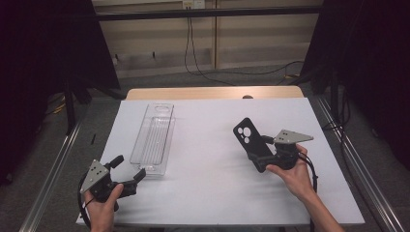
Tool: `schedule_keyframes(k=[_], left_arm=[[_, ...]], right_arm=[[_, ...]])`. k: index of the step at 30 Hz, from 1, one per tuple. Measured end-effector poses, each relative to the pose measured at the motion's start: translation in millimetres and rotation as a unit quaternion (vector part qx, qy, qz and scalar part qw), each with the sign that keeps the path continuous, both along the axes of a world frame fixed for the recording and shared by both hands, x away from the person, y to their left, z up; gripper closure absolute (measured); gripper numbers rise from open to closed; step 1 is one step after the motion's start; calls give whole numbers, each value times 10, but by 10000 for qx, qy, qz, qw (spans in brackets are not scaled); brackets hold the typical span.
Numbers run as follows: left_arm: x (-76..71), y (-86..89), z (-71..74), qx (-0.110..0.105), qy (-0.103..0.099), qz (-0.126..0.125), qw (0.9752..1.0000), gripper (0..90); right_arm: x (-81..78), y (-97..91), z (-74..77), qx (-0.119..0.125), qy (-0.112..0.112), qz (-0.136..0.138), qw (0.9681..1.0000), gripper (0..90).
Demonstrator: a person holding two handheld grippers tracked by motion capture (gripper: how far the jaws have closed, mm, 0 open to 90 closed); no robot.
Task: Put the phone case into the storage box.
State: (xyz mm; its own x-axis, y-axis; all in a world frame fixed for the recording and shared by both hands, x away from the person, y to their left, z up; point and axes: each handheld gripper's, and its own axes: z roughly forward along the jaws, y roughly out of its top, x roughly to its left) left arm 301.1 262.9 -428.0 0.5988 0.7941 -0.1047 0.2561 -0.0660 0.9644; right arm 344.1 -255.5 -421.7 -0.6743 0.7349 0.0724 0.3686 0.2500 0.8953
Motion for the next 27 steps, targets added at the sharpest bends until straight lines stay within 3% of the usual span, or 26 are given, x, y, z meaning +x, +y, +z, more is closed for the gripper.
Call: schedule_keyframes(k=[5,8,11,17,23,27], left_arm=[[-6,-16,6,16,-2,-58,10000,26],[-22,-55,21,86,-32,-225,9997,26],[-31,-74,28,14,-19,-294,9996,26],[-71,-146,36,-9,6,-455,9990,24],[-92,-201,61,-60,75,-584,9982,24],[-112,-291,95,-90,119,-765,9970,24]], right_arm=[[-72,-9,-45,140,-52,72,9999,149],[-111,-30,-53,273,-133,121,9995,149],[-127,-62,-51,455,-148,201,9987,149],[-168,-78,-76,651,-54,341,9973,148],[-202,-44,-95,647,-34,465,9968,148],[-219,35,-129,615,25,719,9955,148]])
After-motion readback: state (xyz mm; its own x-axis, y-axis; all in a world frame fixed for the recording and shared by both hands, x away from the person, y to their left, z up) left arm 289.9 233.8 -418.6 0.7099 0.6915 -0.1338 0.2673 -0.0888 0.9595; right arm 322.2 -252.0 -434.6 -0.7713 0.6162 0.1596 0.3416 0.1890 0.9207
